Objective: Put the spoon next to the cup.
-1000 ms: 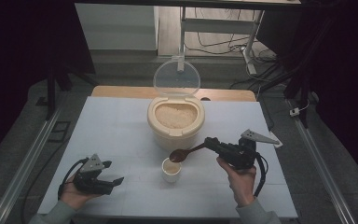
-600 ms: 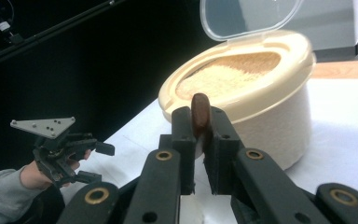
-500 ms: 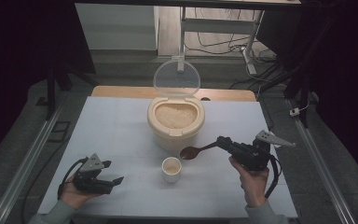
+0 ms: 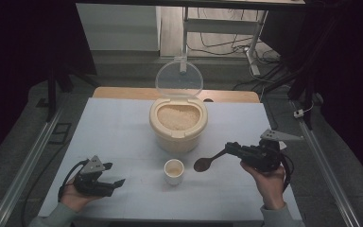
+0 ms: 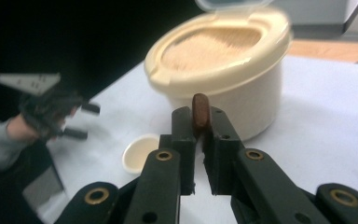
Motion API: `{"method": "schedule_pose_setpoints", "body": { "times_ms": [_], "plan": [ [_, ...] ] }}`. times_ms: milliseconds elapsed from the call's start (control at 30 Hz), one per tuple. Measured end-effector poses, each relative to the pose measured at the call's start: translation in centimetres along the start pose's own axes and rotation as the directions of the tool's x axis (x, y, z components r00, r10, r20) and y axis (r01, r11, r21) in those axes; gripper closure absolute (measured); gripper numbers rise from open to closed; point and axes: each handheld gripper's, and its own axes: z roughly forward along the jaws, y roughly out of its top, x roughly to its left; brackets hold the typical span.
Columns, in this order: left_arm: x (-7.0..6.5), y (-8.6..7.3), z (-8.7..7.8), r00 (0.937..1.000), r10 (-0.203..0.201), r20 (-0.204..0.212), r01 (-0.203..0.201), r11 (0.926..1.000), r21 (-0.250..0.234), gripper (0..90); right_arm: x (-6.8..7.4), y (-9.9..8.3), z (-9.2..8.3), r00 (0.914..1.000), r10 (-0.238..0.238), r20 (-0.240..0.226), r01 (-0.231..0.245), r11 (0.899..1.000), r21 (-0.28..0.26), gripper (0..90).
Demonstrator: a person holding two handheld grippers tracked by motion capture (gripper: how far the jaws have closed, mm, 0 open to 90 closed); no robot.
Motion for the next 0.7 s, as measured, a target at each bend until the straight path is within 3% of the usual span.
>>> {"method": "schedule_pose_setpoints", "body": {
  "times_ms": [200,400,567,700],
  "plan": [
    [0.0,0.0,0.1,1.0000,0.000,0.000,0.000,1.0000,0.001,20.5,0.3,-0.1,1.7,0.9954,-0.010,-0.095,0.025,0.987,0.156,83.1],
    [-0.1,0.0,0.1,1.0000,0.002,-0.001,-0.002,1.0000,0.003,20.5,0.9,-0.4,4.1,0.9848,-0.007,-0.174,0.058,0.954,0.293,83.1],
    [-0.1,0.0,0.1,1.0000,0.003,0.000,-0.003,1.0000,0.005,20.5,0.1,-0.7,6.6,0.9832,0.022,-0.181,0.050,0.922,0.383,82.9],
    [0.0,-0.1,0.2,1.0000,0.001,0.001,-0.001,1.0000,0.007,20.6,-1.0,-0.7,7.9,0.9809,0.067,-0.183,0.010,0.920,0.391,81.4]
  ]
}}
